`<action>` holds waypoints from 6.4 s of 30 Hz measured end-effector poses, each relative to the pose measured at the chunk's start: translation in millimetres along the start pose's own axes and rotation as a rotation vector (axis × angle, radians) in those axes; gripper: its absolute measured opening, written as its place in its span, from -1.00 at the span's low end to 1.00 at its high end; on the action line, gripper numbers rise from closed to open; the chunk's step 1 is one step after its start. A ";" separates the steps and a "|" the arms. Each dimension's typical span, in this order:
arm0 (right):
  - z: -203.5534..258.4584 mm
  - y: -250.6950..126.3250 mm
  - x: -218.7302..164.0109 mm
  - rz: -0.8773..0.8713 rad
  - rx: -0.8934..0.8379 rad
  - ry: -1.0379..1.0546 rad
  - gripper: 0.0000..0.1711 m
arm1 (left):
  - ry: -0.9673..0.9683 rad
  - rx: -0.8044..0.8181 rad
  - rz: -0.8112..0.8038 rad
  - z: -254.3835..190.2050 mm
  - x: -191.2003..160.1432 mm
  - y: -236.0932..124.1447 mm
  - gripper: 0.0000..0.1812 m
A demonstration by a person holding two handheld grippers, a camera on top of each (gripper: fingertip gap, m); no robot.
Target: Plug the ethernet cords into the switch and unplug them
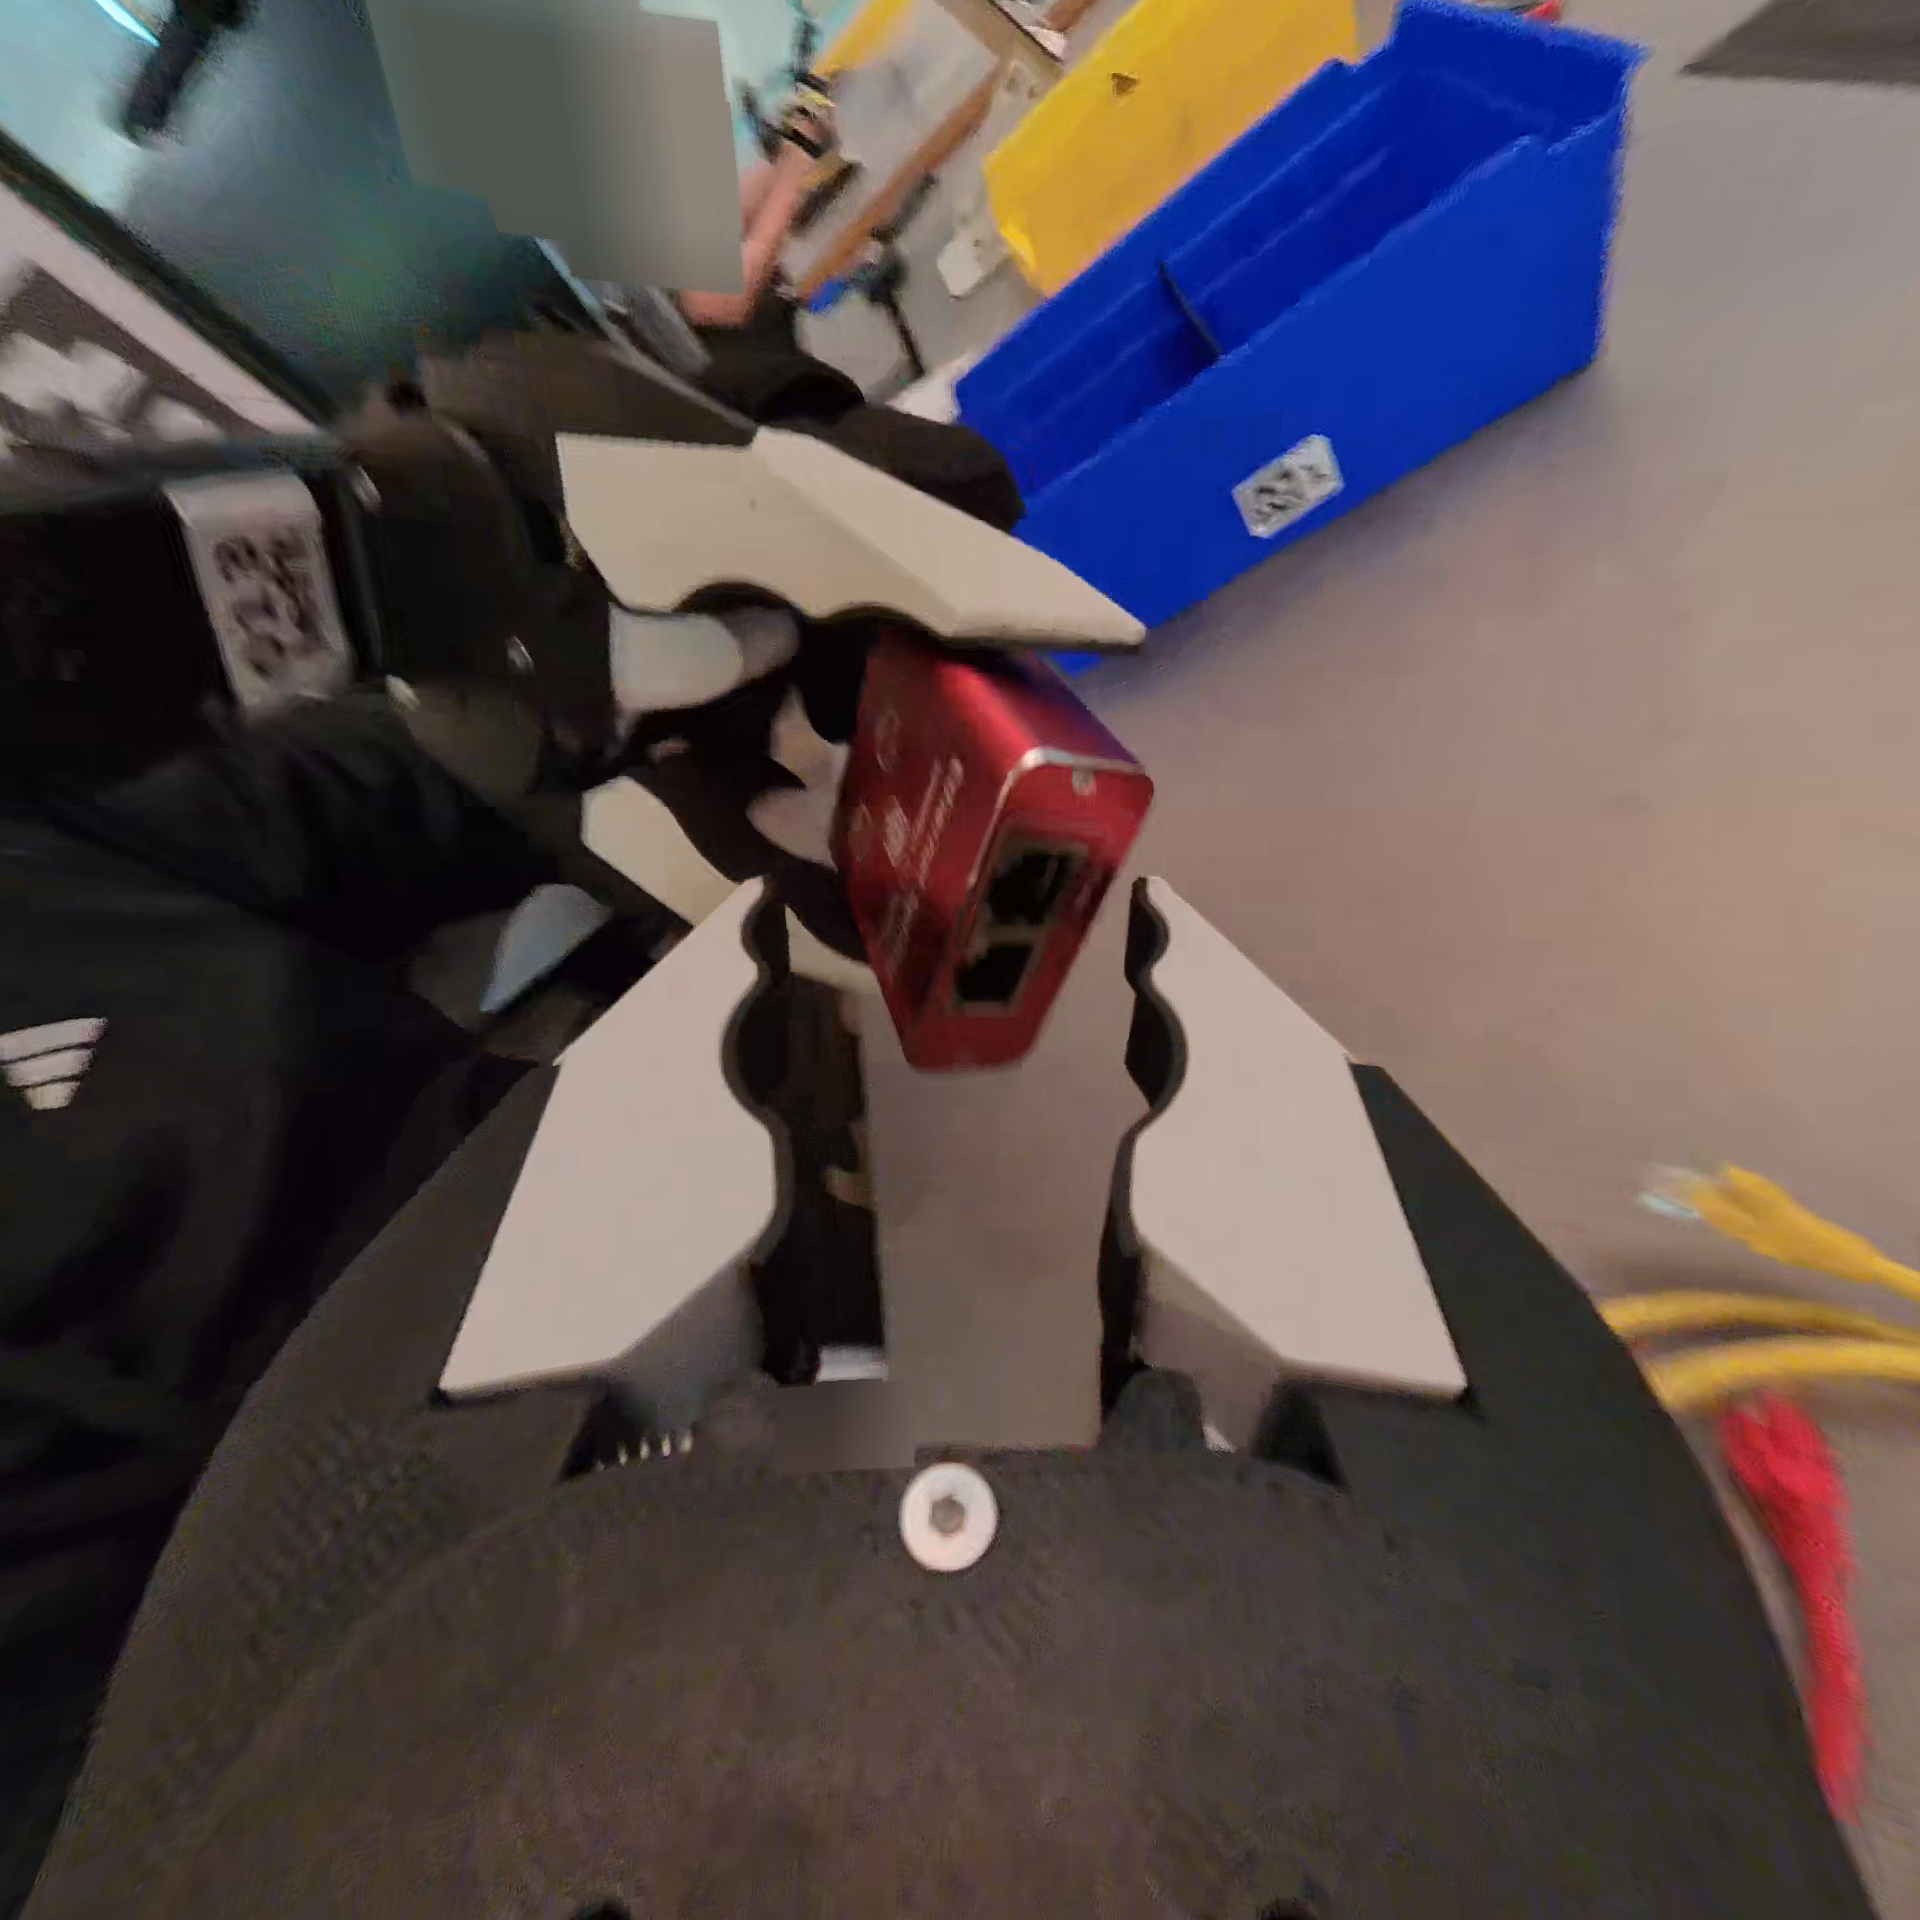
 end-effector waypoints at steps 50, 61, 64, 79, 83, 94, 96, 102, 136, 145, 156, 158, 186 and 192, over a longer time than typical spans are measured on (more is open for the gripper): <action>-308.1 -287.6 -34.1 0.434 -0.875 0.701 -0.51 | -0.405 -0.017 0.113 -30.8 -105.0 48.0 -0.47; -235.3 -331.7 -7.9 0.269 -1.062 0.505 -0.39 | -0.448 -0.010 0.114 -29.7 -102.6 39.6 -0.47; -183.8 -306.3 19.3 0.265 -1.064 0.238 -0.42 | -0.474 -0.010 0.117 -31.4 -100.7 35.4 -0.47; -142.7 -20.1 -12.4 0.992 -0.629 -0.782 -0.64 | -0.452 0.034 0.146 -46.5 -105.2 20.8 -0.49; -163.8 -6.3 -29.2 1.081 -0.597 -0.737 -0.64 | -0.429 0.034 0.147 -47.2 -107.9 22.9 -0.49; -159.3 -5.7 -9.8 1.005 -0.707 -0.724 -0.89 | -0.495 0.138 0.351 -33.6 -143.4 25.4 -0.45; -154.5 -8.0 -0.1 0.958 -0.732 -0.704 -0.89 | -0.496 0.148 0.353 -31.5 -145.4 25.1 -0.45; -137.2 -21.3 34.7 0.689 -0.755 -0.522 -0.90 | -0.506 0.152 0.350 -30.4 -147.9 24.9 -0.45; -77.7 -299.0 14.0 0.398 -1.479 -0.080 -0.90 | -0.546 0.095 0.339 -35.2 -155.4 36.4 -0.45; -154.0 -299.6 -90.3 0.723 -1.554 0.016 -0.90 | -0.541 0.094 0.350 -38.4 -154.4 37.5 -0.45; -91.4 -238.4 -30.3 0.576 -1.338 -0.212 -0.53 | -0.546 0.090 0.353 -39.0 -155.1 42.1 -0.45; -69.8 -190.4 -20.7 0.550 -1.170 -0.269 -0.51 | -0.541 0.086 0.356 -39.5 -155.5 43.7 -0.45; -62.1 -83.6 -23.6 0.540 -0.951 -0.249 -0.91 | -0.548 0.108 0.301 -30.5 -159.7 32.4 -0.45; -20.9 -195.4 41.7 0.368 -1.272 -0.455 -0.91 | -0.547 0.104 0.301 -31.4 -160.4 34.2 -0.45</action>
Point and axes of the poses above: each gripper's, where its closed fingertips meet, y out along the fingers, x out of its top, z = x × y across the jaws, the point moved 9 cm from there along -y, back along the fingers, and after that the axes turned 5 degrees about -x, right-handed, at the moved point
